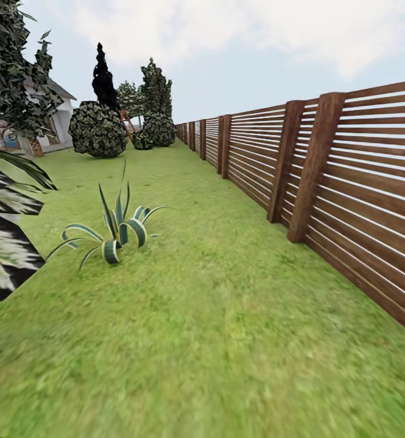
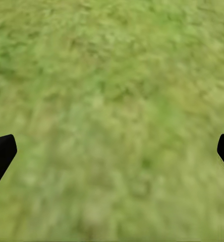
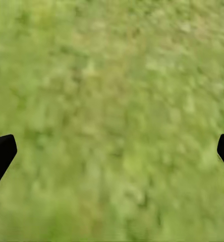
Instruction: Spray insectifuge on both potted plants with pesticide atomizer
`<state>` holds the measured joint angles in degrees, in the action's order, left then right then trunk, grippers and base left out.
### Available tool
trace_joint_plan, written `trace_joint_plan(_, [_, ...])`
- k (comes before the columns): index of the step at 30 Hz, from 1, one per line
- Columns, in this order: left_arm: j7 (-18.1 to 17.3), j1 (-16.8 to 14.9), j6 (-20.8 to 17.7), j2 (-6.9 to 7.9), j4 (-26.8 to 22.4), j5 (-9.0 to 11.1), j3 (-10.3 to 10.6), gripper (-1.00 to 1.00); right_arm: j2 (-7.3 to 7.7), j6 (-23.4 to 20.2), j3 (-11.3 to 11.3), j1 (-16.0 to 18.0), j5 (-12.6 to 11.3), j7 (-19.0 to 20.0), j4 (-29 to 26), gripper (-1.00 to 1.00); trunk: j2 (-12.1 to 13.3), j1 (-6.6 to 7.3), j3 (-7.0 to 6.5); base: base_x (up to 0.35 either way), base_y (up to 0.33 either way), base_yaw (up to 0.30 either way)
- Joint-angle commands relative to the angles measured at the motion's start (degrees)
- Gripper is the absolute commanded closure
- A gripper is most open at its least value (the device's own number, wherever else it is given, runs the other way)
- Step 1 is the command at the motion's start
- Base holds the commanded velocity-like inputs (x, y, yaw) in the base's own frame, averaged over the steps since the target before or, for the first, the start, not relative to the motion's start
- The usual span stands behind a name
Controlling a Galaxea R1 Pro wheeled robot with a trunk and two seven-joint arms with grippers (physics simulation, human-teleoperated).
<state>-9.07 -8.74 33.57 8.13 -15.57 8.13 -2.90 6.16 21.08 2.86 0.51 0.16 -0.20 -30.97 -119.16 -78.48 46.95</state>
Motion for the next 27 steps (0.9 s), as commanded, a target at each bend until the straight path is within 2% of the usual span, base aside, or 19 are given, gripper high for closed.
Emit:
trace_joint_plan(1, [-0.6, 0.0, 0.1, -0.03, 0.1, 0.4, -0.3, -1.0, 0.0, 0.2, 0.0, 0.0, 0.0, 0.0, 0.0, -1.0, 0.0, -0.02, 0.05, 0.286, -0.199, 0.272])
trace_joint_plan(16, [-0.6, 0.0, 0.1, 0.0, 0.1, 0.4, -0.6, -1.0, 0.08, 0.1, 0.1, 0.0, 0.1, -0.1, 0.0, -1.0, 0.0, -0.02, 0.05, 0.291, -0.191, 0.034])
trace_joint_plan(27, [-0.6, 0.0, 0.2, -0.05, 0.1, 0.5, -0.6, -1.0, 0.06, 0.1, 0.0, 0.0, 0.0, 0.0, 0.0, -1.0, 0.0, -0.02, 0.05, 0.334, -0.027, 0.0])
